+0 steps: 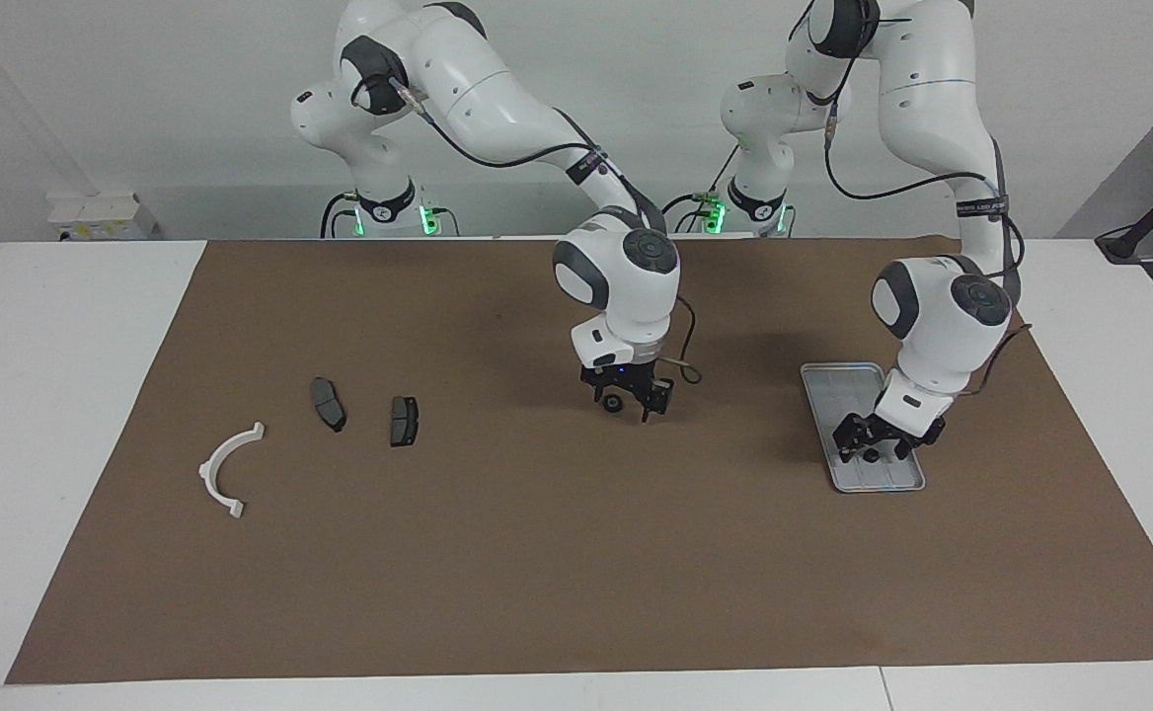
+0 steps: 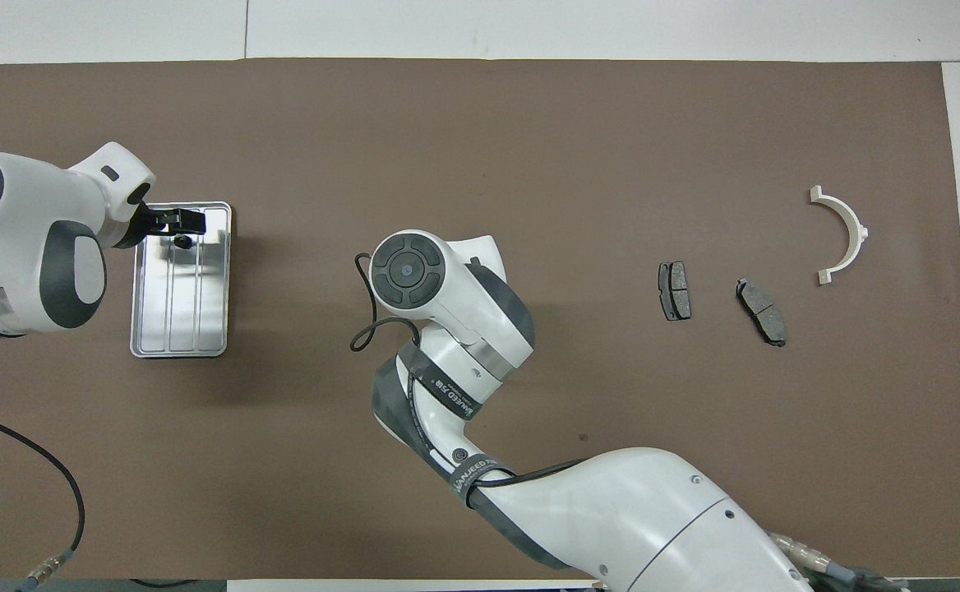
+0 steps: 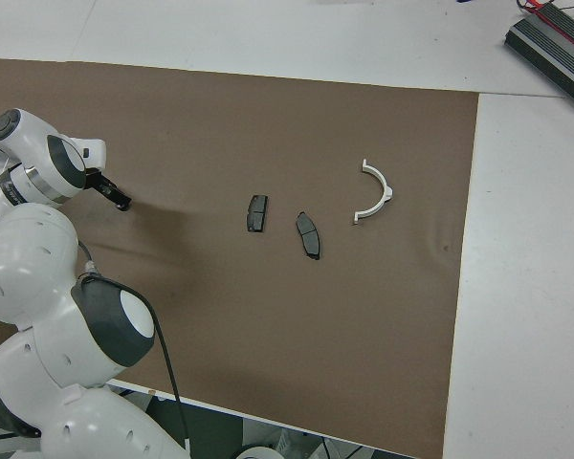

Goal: Place bearing gear from tray to pile

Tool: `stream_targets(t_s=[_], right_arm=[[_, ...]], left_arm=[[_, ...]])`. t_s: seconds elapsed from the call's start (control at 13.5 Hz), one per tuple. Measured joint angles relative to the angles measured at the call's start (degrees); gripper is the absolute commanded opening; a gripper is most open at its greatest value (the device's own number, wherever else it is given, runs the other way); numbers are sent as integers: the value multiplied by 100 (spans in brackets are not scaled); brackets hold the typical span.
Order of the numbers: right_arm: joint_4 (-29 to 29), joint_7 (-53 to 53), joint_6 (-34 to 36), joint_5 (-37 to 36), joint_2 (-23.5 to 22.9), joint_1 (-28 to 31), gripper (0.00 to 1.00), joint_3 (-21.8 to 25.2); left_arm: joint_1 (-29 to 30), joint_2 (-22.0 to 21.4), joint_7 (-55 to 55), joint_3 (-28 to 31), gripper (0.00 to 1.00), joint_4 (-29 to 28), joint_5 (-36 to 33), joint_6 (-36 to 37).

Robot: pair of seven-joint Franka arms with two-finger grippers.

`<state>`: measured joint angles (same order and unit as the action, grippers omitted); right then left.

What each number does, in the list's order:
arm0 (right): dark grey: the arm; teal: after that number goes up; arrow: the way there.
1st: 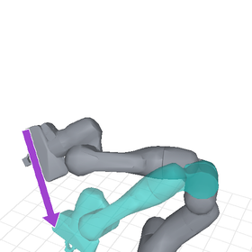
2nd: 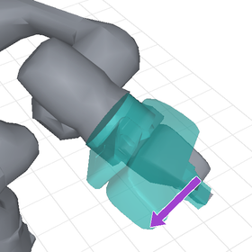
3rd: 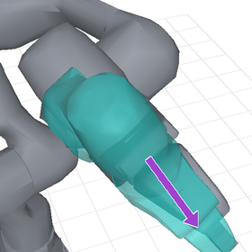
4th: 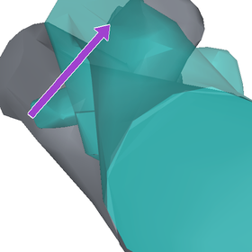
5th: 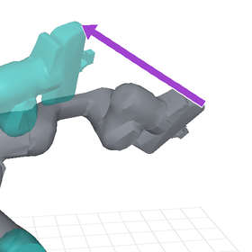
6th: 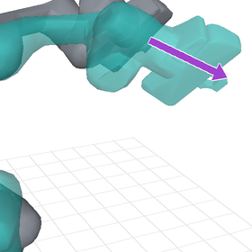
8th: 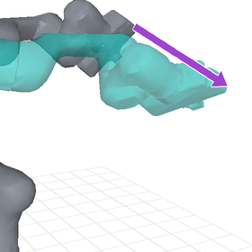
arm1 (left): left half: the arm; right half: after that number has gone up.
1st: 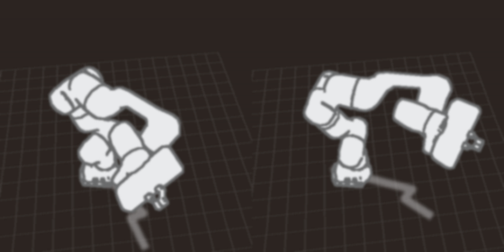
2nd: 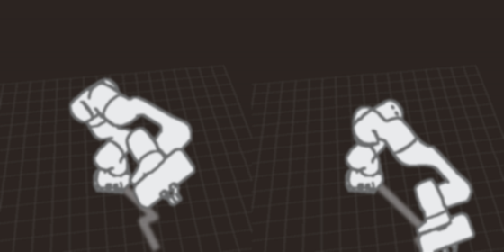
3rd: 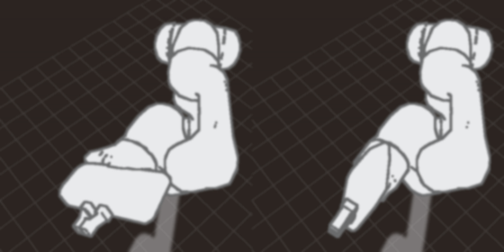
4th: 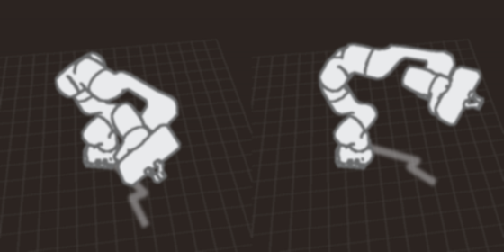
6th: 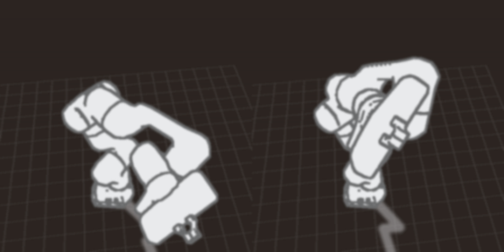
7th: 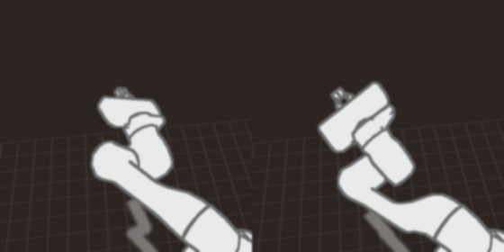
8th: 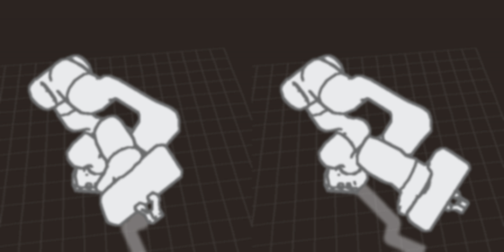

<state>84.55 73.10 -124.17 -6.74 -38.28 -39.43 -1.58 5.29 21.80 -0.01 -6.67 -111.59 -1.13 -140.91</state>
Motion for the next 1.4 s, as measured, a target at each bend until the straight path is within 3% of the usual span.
stream_targets(t_s=[0.15,0.3,0.37,0.52,0.59,0.67,0.74,0.81,1.18,1.4], right_arm=[[50,0,-3,0,-33,11,91,13],[49,0,-1,0,-31,11,82,13],[47,0,-3,4,-30,11,71,12],[33,0,4,15,-5,11,29,12],[34,0,8,26,0,14,13,12],[26,0,2,37,12,14,0,12],[26,0,4,48,26,18,0,13],[26,0,9,77,37,25,0,15],[10,0,70,134,36,154,0,29],[-382,-510,888,126,94,491,0,72]], left_arm=[[0,0,-4,18,100,-13,0,0],[16,0,-3,39,99,-16,0,6],[22,0,-3,46,99,-17,0,7],[24,0,-3,52,92,-18,0,7],[24,-1,-3,52,75,-18,0,7],[24,-1,-3,52,41,-18,0,7],[24,-1,-3,52,17,-18,0,7],[24,-1,-3,53,0,-23,0,7],[25,-45,-53,55,0,-22,0,86],[22,-73,-86,41,0,731,30,1398]])
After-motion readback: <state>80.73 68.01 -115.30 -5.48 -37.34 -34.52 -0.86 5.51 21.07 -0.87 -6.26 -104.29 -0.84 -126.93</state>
